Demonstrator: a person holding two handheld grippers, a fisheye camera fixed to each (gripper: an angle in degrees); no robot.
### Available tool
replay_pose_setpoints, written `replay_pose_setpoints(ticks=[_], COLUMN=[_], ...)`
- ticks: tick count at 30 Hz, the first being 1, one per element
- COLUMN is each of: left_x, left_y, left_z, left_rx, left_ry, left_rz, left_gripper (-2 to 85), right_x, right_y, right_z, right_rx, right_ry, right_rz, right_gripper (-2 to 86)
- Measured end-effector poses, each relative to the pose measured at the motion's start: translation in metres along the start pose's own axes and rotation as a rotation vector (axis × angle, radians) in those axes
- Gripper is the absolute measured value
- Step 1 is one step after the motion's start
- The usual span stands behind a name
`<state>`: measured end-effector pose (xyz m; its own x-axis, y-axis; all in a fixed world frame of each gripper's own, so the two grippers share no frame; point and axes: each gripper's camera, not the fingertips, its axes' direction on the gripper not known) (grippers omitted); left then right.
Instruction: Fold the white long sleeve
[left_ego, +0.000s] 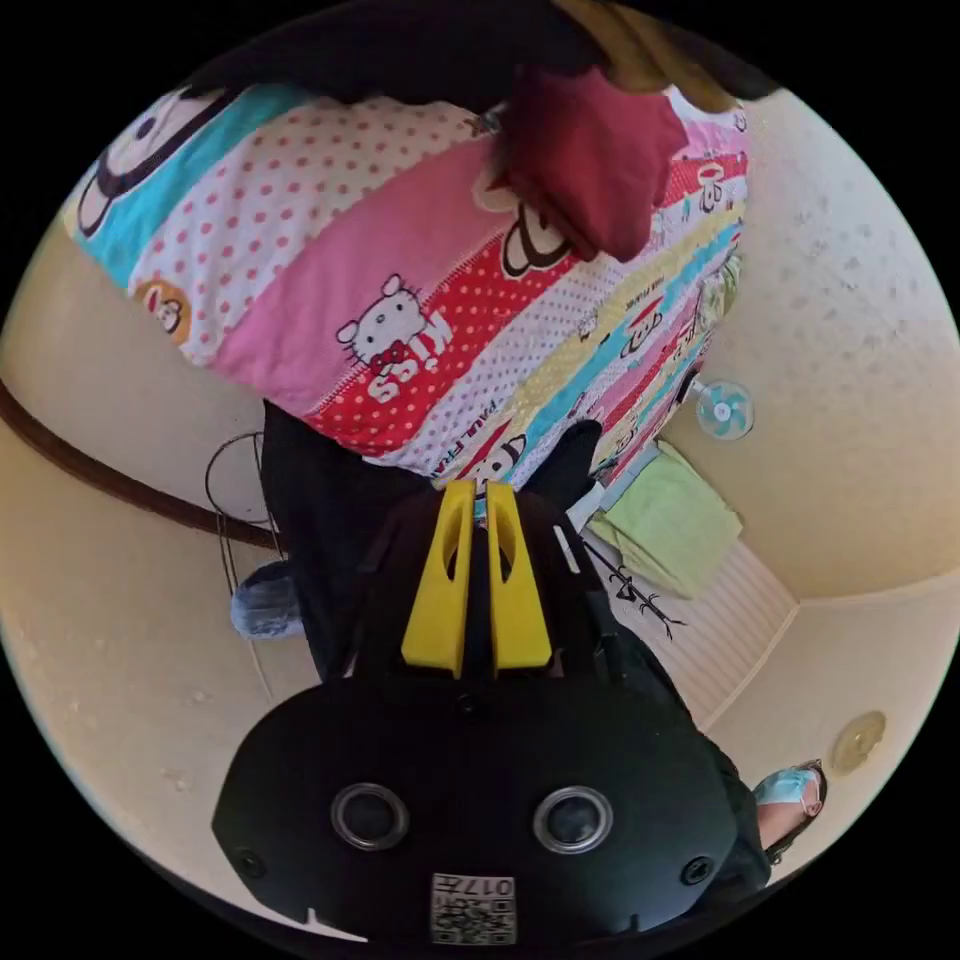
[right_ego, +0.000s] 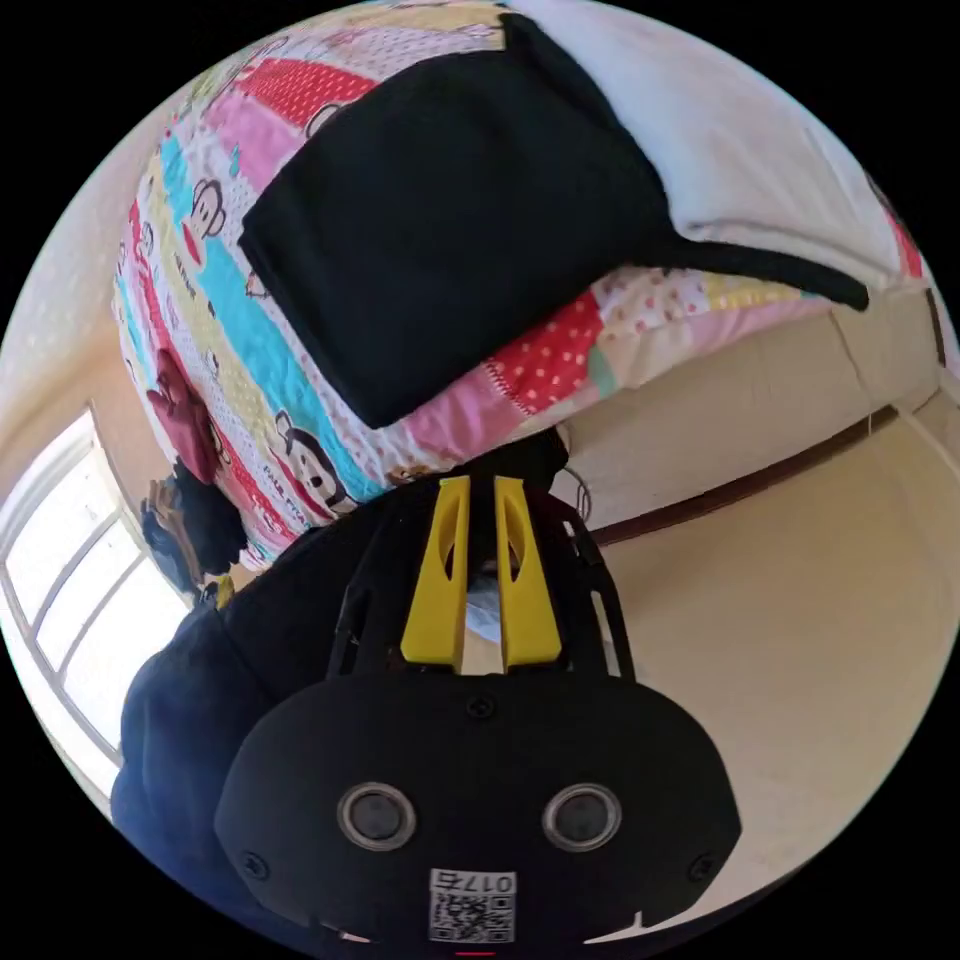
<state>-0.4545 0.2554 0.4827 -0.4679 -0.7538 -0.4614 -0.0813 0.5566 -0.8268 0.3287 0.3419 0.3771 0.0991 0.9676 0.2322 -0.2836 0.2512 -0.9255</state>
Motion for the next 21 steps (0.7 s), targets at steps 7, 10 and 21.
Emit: replay_pose_setpoints(ticks=[7, 10, 21], left_x=[0.041, 0.053, -0.093], left_y=[0.001, 0.015, 0.136], left_z=[0.076, 0.083, 0.103], left_rx=[0.087, 0.180, 0.446], left_ry=[0.539, 0.247, 0.185], left_rz=[-0.088, -0.060, -0.755], left_gripper=[-0.6, -0.8, -0.4], right_x=[0.119, 0.139, 0.168], right_y=[0.058, 0.058, -0.014], right_z=[0.027, 0.013, -0.123], right_rx=[0.169, 0.177, 0.481], right_ry=[-0.415, -0.291, -0.087], right_rz=[0.258, 0.239, 0.073], right_gripper=[4.0, 4.2, 7.2])
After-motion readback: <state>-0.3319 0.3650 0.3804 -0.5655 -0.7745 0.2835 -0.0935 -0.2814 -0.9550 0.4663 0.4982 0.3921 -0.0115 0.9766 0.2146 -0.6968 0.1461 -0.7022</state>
